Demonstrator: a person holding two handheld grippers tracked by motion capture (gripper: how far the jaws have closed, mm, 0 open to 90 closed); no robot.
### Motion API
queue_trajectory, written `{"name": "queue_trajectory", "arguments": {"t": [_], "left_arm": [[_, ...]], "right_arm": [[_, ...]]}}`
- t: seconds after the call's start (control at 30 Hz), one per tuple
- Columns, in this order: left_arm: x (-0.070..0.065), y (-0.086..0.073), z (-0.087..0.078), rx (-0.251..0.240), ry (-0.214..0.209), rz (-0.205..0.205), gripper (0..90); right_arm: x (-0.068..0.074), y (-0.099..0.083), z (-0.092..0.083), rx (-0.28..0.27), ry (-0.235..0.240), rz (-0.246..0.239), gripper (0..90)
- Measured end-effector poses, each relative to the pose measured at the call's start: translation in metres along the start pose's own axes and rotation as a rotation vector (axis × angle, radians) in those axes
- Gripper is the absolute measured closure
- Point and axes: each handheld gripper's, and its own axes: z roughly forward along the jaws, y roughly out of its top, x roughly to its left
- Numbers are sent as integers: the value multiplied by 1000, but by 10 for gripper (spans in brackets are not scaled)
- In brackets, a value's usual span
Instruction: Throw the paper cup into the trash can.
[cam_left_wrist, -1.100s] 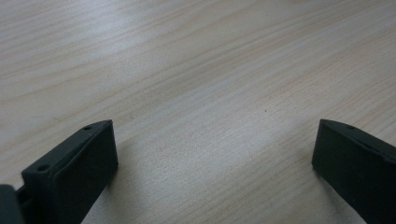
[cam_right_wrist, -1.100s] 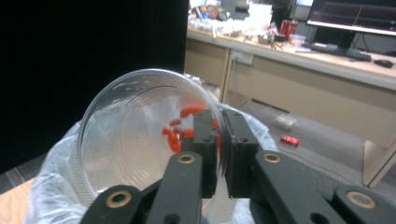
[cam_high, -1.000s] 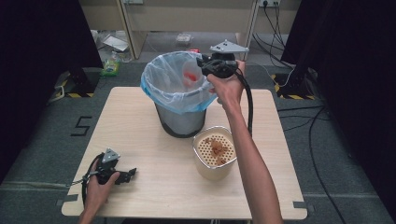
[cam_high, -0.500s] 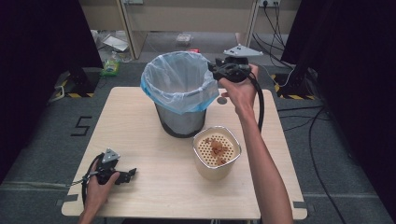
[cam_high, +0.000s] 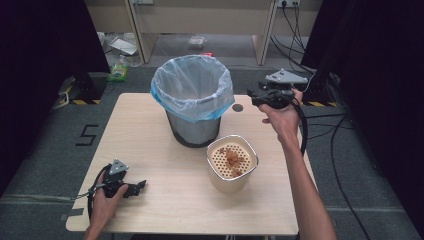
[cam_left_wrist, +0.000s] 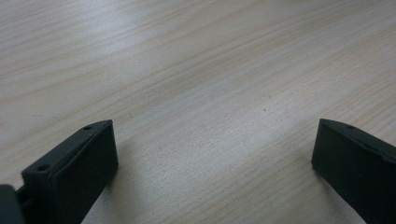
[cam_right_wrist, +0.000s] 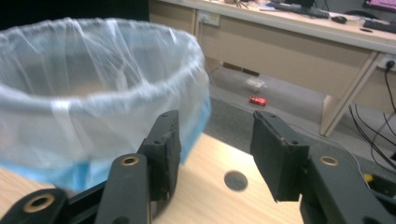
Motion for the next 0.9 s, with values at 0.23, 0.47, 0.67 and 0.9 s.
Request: {"name": "queue_trajectory", "arguments": {"t": [0.23, 0.47, 0.67, 0.9], "left_arm": [[0, 0, 0, 1, 0, -1, 0], [0, 0, 0, 2, 0, -1, 0], [0, 0, 0, 1, 0, 0, 0], [0, 0, 0, 2, 0, 0, 0]], "right_arm": [[-9, -29, -17, 34, -48, 0, 460], [-13, -60, -31, 57, -88, 6, 421], [-15, -90, -41, 90, -114, 10, 416], [-18, -124, -47, 126, -111, 38, 413]]}}
